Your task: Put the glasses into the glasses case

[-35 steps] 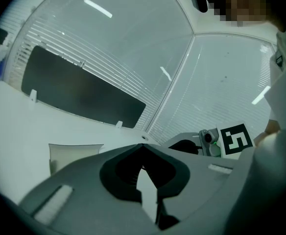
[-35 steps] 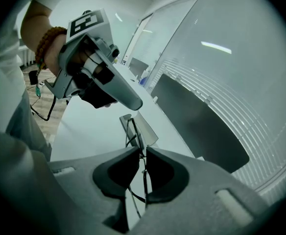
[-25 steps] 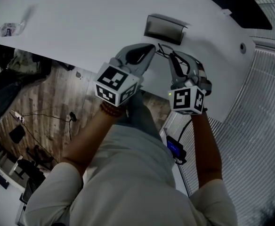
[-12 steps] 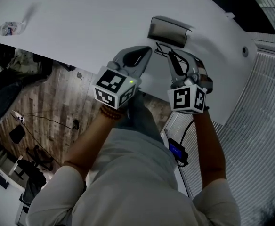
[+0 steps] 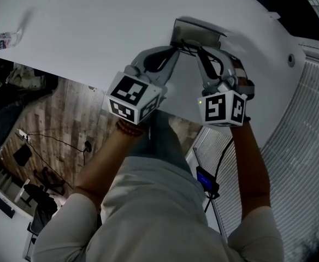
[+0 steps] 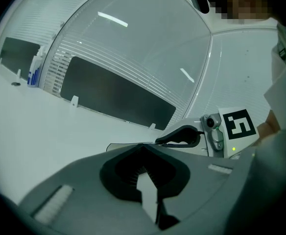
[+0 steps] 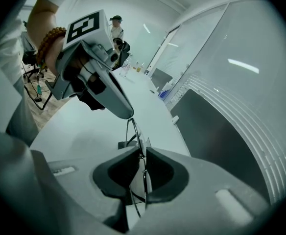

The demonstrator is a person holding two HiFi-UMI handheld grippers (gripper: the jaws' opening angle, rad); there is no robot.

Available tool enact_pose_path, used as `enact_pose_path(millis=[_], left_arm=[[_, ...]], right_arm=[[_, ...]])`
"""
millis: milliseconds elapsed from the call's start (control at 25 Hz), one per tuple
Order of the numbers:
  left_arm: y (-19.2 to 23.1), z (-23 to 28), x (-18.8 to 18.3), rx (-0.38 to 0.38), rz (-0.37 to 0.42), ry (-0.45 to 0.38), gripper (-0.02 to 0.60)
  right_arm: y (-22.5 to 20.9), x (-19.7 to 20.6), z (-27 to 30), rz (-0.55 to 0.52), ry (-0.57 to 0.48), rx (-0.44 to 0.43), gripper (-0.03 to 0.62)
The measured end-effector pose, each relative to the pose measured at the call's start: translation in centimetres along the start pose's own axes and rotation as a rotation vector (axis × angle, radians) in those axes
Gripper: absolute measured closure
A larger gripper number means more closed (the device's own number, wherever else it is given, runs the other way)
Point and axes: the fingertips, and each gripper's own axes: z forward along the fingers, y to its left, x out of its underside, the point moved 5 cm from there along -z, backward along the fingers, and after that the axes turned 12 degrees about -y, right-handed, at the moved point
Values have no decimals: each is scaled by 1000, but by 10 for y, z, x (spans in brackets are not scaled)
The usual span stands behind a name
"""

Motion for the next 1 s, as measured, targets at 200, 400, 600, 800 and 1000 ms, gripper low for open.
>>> enact_pose_path(millis=[200, 400, 600, 800, 1000], left_arm=[[17, 16, 5, -7, -1, 5, 581], [30, 29, 8, -15, 3, 9, 581], [42, 39, 13, -15, 14, 23, 581], [50, 45, 20, -16, 14, 37, 581], [56, 49, 28, -13, 9, 53, 581]], right_arm=[[-13, 10, 17, -18, 16, -18, 549], [-17, 27, 35, -48, 18, -35, 549], [-14, 37, 50, -52, 26, -55, 549], [-9, 47, 59, -51, 45, -84, 549], [-9, 53, 68, -55, 59, -102, 549]])
